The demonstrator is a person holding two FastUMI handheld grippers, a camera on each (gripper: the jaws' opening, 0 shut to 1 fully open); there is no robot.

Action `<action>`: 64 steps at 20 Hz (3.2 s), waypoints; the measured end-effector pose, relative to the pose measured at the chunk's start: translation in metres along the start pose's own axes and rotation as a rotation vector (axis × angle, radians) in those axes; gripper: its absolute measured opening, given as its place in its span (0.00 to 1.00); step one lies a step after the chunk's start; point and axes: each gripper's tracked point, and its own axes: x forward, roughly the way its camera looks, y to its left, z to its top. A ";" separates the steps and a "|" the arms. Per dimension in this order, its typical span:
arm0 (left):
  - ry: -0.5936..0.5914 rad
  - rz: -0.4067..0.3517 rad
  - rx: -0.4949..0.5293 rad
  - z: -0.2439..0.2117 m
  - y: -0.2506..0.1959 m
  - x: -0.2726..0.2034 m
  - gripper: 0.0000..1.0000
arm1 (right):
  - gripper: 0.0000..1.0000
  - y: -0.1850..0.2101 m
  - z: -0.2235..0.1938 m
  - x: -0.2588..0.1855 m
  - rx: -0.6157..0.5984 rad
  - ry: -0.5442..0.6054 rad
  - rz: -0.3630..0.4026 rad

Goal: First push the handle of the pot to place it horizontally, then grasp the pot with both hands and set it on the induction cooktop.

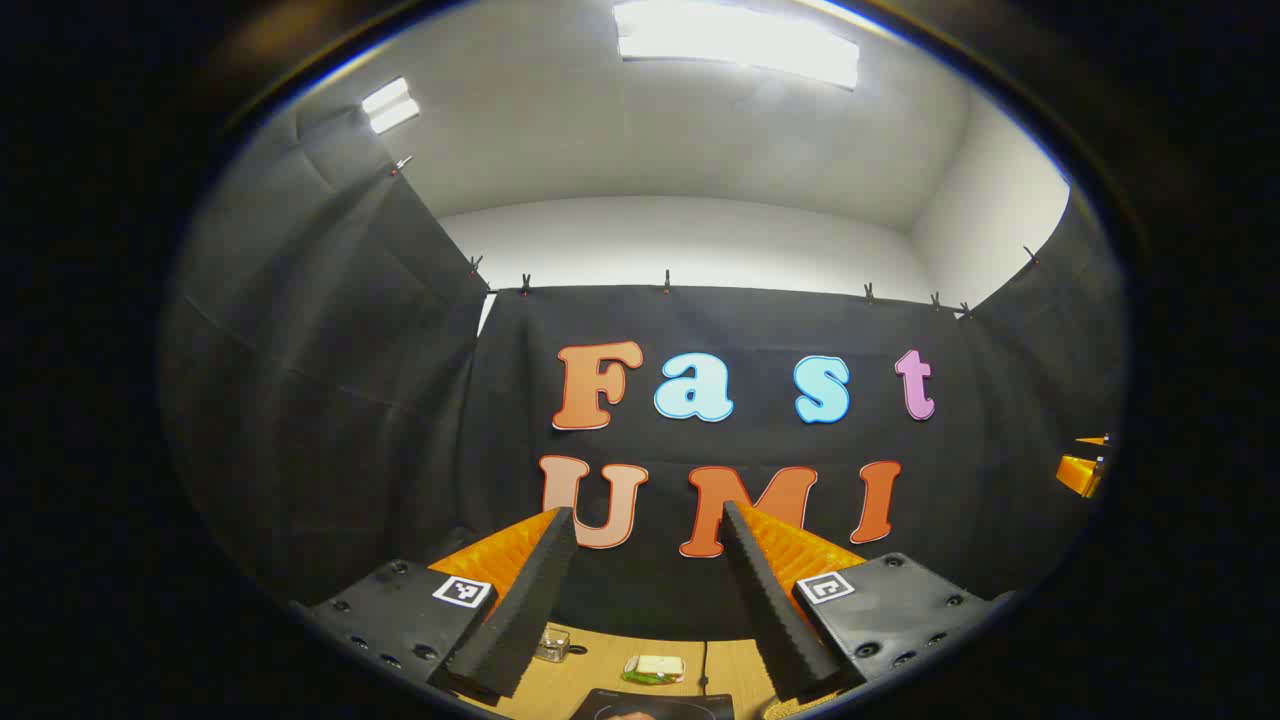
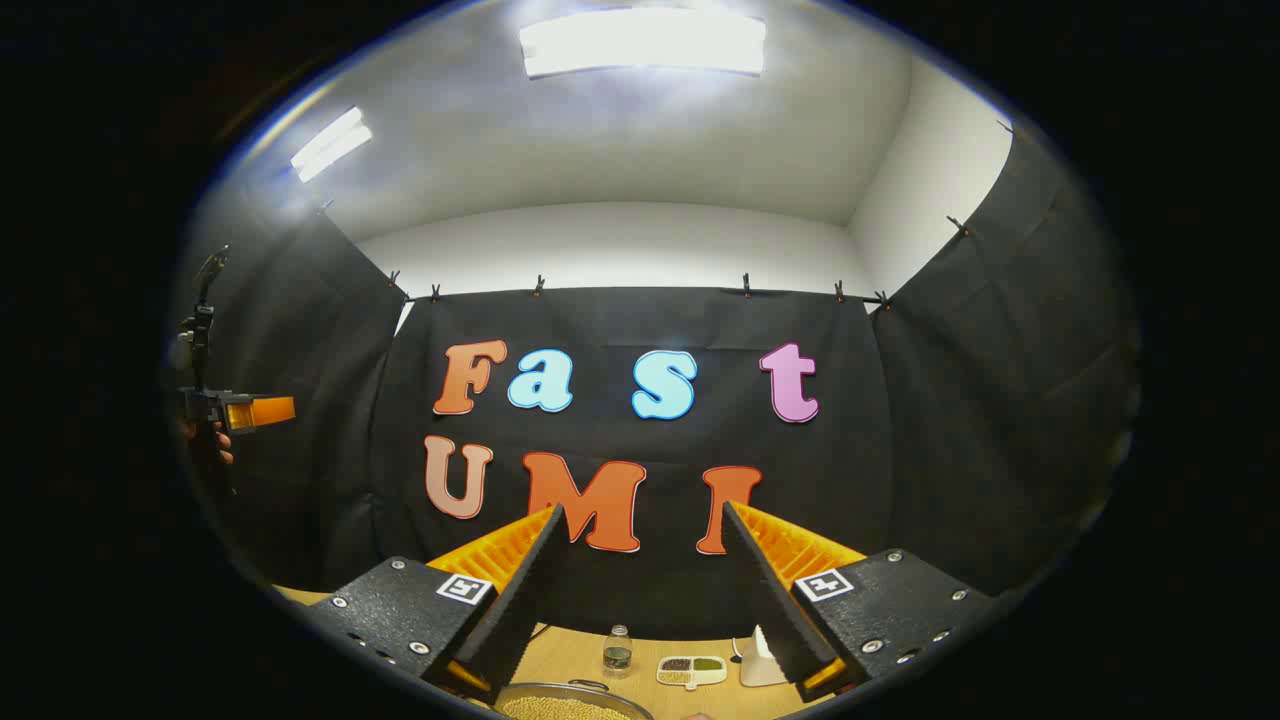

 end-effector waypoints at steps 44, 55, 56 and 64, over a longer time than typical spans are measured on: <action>-0.078 0.077 0.083 -0.018 0.022 -0.022 0.95 | 0.76 0.088 -0.220 -0.042 0.059 0.592 0.207; 0.019 0.127 0.114 -0.061 0.046 -0.009 0.95 | 0.30 0.147 -0.335 -0.102 0.096 0.976 0.352; 0.025 0.131 0.115 -0.064 0.048 -0.008 0.95 | 0.23 0.151 -0.341 -0.105 0.098 0.999 0.359; 0.084 0.162 0.134 -0.094 0.066 -0.012 0.98 | 0.00 0.187 -0.394 -0.151 0.140 1.247 0.423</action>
